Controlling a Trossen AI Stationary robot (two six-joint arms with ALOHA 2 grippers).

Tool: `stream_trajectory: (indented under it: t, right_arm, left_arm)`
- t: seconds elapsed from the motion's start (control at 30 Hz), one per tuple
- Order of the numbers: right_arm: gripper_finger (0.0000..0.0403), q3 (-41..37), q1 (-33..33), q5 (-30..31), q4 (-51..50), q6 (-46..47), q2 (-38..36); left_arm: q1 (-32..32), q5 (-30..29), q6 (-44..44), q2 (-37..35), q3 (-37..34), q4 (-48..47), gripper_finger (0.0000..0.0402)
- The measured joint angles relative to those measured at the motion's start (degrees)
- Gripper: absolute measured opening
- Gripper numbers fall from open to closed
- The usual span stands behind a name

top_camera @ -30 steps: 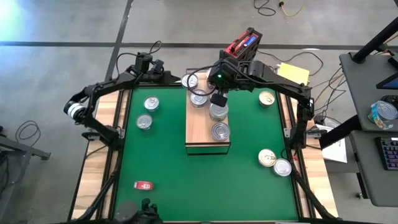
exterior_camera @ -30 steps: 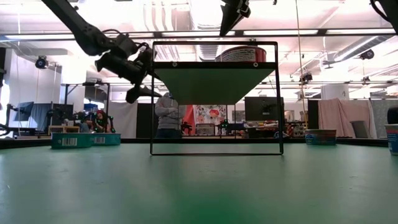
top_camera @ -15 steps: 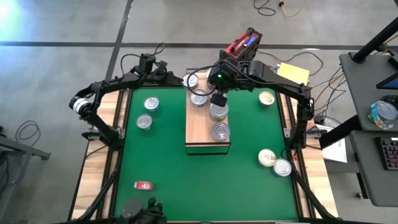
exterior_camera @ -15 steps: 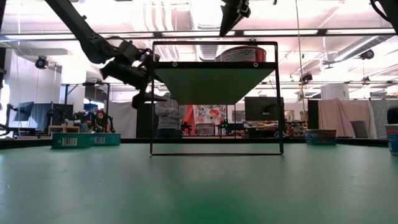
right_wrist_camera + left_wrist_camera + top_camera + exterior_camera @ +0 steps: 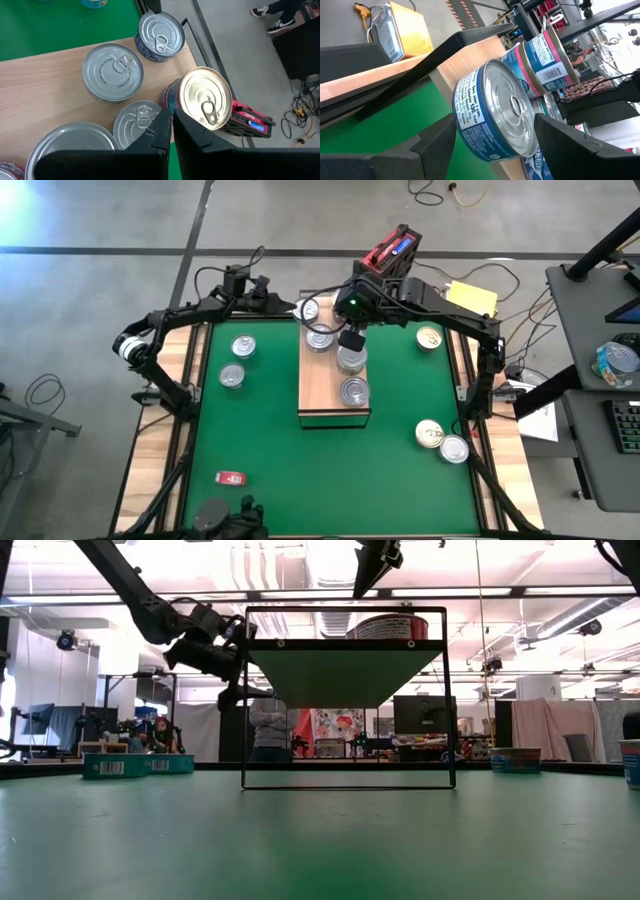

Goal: Stack canned seafood by type on shelf
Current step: Stack the blue tuna can on top of the blue tuna can on the shelf

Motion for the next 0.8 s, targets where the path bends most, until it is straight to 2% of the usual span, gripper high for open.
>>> stream_trajectory:
  t: [0.8]
  right_arm:
    - [0.0012,0.0,0.0,0.01,0.02,0.04,0.0]
  left_arm:
    - [-0.17,-1.16,0.44,0.9,-0.11,0.28,0.0252]
